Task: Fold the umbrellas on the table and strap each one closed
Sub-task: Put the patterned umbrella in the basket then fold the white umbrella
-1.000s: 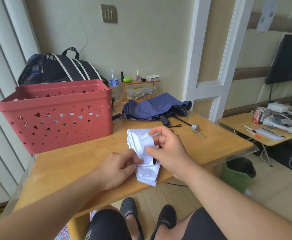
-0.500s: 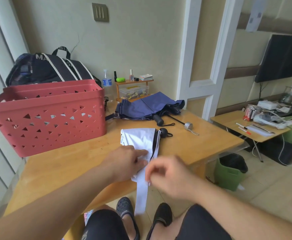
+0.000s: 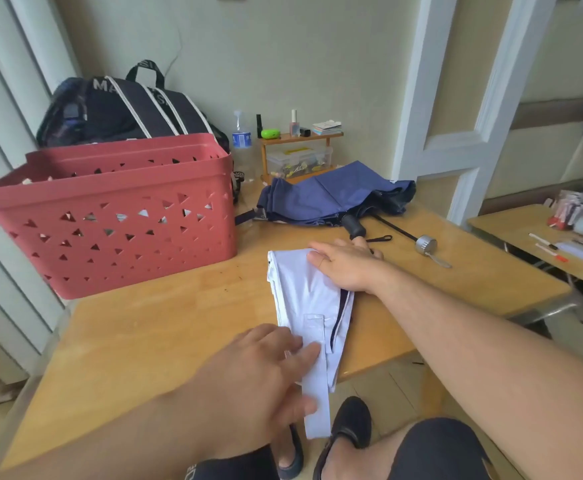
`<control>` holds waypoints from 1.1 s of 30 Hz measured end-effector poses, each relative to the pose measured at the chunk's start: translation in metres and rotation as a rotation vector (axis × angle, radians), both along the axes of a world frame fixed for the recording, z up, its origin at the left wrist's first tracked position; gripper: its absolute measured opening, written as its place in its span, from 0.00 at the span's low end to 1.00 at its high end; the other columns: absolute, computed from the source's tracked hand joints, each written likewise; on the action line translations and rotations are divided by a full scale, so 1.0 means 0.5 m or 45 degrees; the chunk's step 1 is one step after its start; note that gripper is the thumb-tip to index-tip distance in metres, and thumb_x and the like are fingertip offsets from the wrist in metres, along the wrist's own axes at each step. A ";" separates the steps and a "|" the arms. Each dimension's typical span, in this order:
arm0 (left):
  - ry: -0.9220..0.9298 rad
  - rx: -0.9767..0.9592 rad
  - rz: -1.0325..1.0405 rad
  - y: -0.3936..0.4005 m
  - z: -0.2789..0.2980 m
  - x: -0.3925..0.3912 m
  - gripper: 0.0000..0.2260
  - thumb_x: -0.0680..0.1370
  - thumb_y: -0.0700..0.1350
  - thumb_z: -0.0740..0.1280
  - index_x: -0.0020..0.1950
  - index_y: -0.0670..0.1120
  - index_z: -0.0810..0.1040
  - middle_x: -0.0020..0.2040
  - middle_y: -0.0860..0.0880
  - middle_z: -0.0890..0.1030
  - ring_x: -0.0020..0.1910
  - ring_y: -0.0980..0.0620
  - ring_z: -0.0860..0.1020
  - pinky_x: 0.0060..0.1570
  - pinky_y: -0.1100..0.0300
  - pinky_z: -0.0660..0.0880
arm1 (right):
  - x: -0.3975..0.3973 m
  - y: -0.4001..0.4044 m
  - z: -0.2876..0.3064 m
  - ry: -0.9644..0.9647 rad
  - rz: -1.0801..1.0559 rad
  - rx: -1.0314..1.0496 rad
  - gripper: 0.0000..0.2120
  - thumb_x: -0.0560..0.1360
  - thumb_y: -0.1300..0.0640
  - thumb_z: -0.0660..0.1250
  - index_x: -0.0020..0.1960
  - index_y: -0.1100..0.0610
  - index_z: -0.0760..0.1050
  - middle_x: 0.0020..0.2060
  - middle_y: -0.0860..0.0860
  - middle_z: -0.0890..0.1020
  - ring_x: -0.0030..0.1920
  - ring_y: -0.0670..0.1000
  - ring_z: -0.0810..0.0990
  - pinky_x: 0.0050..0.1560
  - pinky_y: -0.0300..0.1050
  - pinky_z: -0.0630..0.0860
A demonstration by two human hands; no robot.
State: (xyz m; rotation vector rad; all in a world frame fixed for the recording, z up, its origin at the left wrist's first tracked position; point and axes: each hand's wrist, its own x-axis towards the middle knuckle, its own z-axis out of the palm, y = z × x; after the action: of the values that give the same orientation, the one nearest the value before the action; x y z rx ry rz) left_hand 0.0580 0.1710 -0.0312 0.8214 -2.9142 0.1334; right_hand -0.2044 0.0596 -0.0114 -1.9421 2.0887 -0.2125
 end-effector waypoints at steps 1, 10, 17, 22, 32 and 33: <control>-0.030 0.065 -0.014 0.003 0.010 0.008 0.30 0.81 0.69 0.57 0.76 0.53 0.72 0.64 0.49 0.79 0.62 0.46 0.78 0.65 0.51 0.77 | -0.003 -0.001 -0.007 0.010 0.018 0.002 0.27 0.82 0.29 0.43 0.80 0.31 0.53 0.79 0.45 0.61 0.79 0.58 0.52 0.74 0.63 0.51; 0.296 0.295 0.206 -0.260 0.189 -0.123 0.13 0.82 0.59 0.67 0.63 0.58 0.82 0.54 0.61 0.80 0.50 0.62 0.77 0.56 0.59 0.74 | 0.002 0.013 -0.035 0.118 0.055 -0.126 0.25 0.79 0.26 0.48 0.73 0.31 0.57 0.71 0.47 0.68 0.73 0.60 0.58 0.70 0.64 0.52; -0.209 0.503 0.412 -0.372 0.108 -0.180 0.31 0.76 0.64 0.72 0.77 0.57 0.70 0.67 0.54 0.78 0.62 0.49 0.77 0.60 0.54 0.74 | -0.005 0.022 -0.051 0.124 0.062 -0.254 0.34 0.76 0.24 0.50 0.78 0.35 0.57 0.71 0.44 0.70 0.72 0.55 0.60 0.71 0.62 0.54; -0.202 0.564 0.433 -0.390 0.087 -0.175 0.25 0.74 0.64 0.75 0.66 0.55 0.77 0.54 0.57 0.80 0.53 0.52 0.79 0.56 0.52 0.77 | -0.067 0.016 -0.012 -0.527 0.102 -0.243 0.22 0.83 0.46 0.65 0.76 0.43 0.71 0.71 0.43 0.75 0.72 0.46 0.69 0.71 0.46 0.65; -0.123 0.803 0.355 -0.411 0.070 -0.163 0.23 0.76 0.63 0.73 0.70 0.60 0.76 0.55 0.60 0.82 0.49 0.58 0.80 0.53 0.57 0.76 | -0.163 0.040 -0.017 -0.114 0.272 -0.228 0.42 0.72 0.43 0.78 0.81 0.38 0.61 0.80 0.39 0.62 0.76 0.49 0.60 0.76 0.48 0.61; -0.138 0.810 0.361 -0.415 0.069 -0.162 0.26 0.77 0.64 0.72 0.73 0.60 0.75 0.56 0.61 0.82 0.53 0.56 0.80 0.58 0.55 0.77 | -0.158 0.031 -0.025 -0.167 0.263 -0.295 0.39 0.73 0.45 0.78 0.79 0.40 0.65 0.77 0.41 0.67 0.75 0.50 0.64 0.75 0.49 0.64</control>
State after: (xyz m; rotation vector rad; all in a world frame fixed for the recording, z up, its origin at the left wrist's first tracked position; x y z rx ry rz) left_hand -0.0231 -0.0365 0.0035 1.3413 -2.9339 -0.7856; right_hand -0.2831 0.0751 -0.0237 -2.1928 1.8344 -0.5435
